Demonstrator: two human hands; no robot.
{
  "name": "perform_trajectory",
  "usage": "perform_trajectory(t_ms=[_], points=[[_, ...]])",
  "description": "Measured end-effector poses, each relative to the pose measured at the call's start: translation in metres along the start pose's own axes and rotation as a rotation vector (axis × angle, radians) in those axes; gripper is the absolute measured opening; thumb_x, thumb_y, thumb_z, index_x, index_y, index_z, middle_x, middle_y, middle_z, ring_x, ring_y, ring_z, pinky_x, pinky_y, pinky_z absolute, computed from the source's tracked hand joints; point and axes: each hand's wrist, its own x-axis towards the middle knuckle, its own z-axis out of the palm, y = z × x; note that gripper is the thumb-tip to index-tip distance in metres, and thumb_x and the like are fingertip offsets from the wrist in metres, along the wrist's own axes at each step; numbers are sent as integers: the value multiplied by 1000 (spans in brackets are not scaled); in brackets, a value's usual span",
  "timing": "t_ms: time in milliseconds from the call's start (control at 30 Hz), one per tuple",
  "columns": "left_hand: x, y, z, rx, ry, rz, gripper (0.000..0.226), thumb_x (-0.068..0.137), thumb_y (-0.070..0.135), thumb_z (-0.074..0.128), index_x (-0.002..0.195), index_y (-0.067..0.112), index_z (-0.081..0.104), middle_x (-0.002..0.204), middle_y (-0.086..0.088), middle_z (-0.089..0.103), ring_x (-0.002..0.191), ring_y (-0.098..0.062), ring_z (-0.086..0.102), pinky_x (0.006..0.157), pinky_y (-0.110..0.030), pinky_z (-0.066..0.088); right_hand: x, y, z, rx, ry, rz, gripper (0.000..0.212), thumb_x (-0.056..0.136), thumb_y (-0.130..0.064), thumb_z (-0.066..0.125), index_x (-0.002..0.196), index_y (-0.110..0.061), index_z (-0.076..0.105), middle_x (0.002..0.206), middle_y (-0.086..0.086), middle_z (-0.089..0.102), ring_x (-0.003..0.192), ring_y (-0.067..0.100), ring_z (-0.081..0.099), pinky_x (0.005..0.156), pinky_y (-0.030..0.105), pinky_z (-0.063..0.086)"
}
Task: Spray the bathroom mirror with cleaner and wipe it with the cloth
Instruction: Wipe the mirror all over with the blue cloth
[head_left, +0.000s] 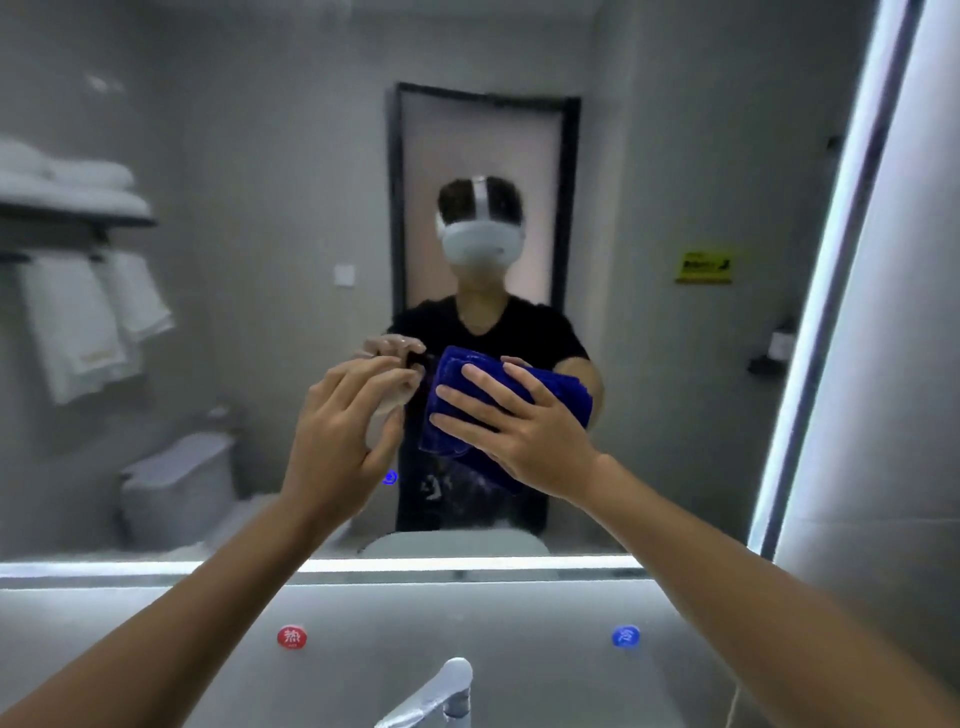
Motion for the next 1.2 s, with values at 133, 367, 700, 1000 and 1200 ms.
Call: perform_trajectory(t_ms=[133, 367, 700, 1000, 1200], points=[[15, 34, 36, -54, -49, 29, 34, 93, 25, 51, 122, 14, 66, 131, -2, 62, 125, -22, 51, 105, -42, 41, -55, 40, -26, -18, -42, 51, 42, 102, -28, 57, 143, -29, 51, 153, -1, 44, 144, 26, 37, 113, 49, 38], [16, 79, 84, -110, -84, 133, 29, 93, 23, 54, 117, 15, 69, 129, 0, 62, 124, -17, 50, 110, -32, 35, -156, 89, -54, -133, -129, 175, 48, 100, -31, 58, 146, -29, 47, 155, 0, 41, 147, 27, 31, 120, 48, 25], [36, 56, 47, -85, -61, 69, 31, 92, 25, 53, 119, 16, 67, 132, 2, 60, 127, -19, 50, 106, -43, 40, -104, 92, -55, -124, -139, 151, 48, 100, -29, 54, 147, -28, 45, 156, 2, 39, 148, 30, 30, 119, 51, 27], [21, -18, -52, -6, 70, -23, 33, 90, 23, 52, 119, 16, 65, 130, 4, 60, 123, -20, 53, 102, -43, 42, 73, 44, -12, -93, 13, 112, 44, 102, -26, 53, 146, -27, 49, 157, 0, 37, 148, 28, 29, 117, 51, 30], [-2, -68, -114, 59, 149, -146, 36, 91, 28, 50, 122, 17, 62, 127, 2, 60, 121, -19, 52, 102, -41, 42, 160, -11, 16, -47, -6, 83, 43, 104, -27, 49, 147, -28, 47, 159, -1, 34, 151, 27, 23, 119, 49, 26]])
